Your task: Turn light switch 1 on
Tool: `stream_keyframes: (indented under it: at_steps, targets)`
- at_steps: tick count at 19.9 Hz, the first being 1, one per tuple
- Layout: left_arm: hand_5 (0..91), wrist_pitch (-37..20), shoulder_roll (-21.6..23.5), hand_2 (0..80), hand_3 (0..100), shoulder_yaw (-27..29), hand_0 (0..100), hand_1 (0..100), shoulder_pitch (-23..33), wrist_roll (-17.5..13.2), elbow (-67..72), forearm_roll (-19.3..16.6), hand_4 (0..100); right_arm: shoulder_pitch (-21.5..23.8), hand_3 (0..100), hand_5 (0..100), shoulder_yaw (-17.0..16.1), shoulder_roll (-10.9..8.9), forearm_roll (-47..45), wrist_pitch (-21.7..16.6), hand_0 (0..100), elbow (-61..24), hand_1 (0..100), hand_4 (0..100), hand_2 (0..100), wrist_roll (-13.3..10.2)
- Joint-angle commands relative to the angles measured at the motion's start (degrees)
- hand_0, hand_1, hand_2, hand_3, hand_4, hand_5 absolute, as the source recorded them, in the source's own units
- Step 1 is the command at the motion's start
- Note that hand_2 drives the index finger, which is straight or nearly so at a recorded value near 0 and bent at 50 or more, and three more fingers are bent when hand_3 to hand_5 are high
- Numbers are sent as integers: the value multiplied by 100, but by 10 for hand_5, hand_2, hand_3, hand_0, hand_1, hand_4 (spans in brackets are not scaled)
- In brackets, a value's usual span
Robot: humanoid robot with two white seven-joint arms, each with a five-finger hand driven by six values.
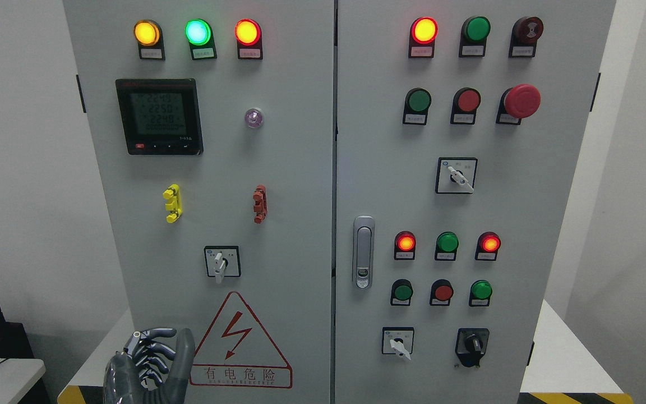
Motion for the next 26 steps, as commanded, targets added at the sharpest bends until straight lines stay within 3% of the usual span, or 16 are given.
stream_keyframes:
  at_steps: [1,12,26]
  targets:
    - [868,240,-48,467,787,-475,221,483,-470,153,339,-52,867,-2,0,0,132,8,26,-2,120,0,389,0,0,-2]
    - [867,732,-66,451,789,-589,198,533,-866,338,532,-34,868,-2,0,0,132,8,26,-2,120,0,389,0,0,-2]
    - [874,926,-83,445,782,-669,192,573,-1112,611,611,-43,876,-2,0,0,132,8,26,-2,120,0,389,0,0,-2]
